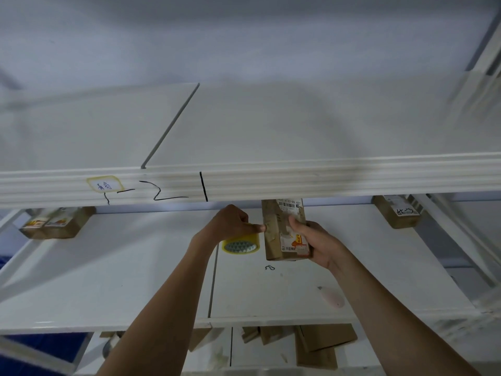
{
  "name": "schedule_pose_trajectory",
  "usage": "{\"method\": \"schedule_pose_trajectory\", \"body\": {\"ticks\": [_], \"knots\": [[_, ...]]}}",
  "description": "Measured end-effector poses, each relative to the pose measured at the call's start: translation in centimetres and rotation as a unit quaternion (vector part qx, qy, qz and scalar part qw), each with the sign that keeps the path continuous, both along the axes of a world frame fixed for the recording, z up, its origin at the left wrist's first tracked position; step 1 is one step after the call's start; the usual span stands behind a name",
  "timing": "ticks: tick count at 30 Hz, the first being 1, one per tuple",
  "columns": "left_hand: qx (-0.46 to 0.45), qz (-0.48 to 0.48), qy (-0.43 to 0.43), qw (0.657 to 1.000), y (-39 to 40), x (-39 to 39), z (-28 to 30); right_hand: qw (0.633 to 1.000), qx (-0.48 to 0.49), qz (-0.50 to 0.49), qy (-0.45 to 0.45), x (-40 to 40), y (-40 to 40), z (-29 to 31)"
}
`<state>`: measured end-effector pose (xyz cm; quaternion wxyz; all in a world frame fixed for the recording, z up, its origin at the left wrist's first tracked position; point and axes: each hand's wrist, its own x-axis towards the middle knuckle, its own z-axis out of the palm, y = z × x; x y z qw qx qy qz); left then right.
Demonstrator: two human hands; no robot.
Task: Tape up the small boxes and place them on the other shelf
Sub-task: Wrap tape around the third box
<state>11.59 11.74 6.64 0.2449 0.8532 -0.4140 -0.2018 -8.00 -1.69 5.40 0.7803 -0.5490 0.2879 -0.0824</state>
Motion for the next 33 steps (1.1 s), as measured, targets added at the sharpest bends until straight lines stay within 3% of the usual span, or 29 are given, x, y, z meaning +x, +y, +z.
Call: {"method": "schedule_pose_trajectory", "body": {"ticks": [7,12,17,27,33], "knots": [[0.023,-0.003,-0.057,0.998,0.3,0.1,0.3,0.996,-0.015,-0.084,0.009,0.9,0.3,-0.5],[0.034,-0.010,-0.070,0.997,0.0,-0.5,0.6,0.995,-0.092,-0.017,0.030,1.3,1.1,-0.1],[0.037,-0.021,-0.090,0.995,-0.1,-0.5,1.5,0.994,-0.103,0.002,0.045,1.1,1.3,-0.5],[-0.013,-0.042,0.043,0.998,1.6,1.1,1.5,0.992,-0.111,-0.006,0.055,0.1,-0.1,0.0],[-0.015,-0.001,0.007,1.000,1.4,0.9,1.0,0.993,-0.107,-0.001,0.044,-0.3,-0.6,0.3]]}}
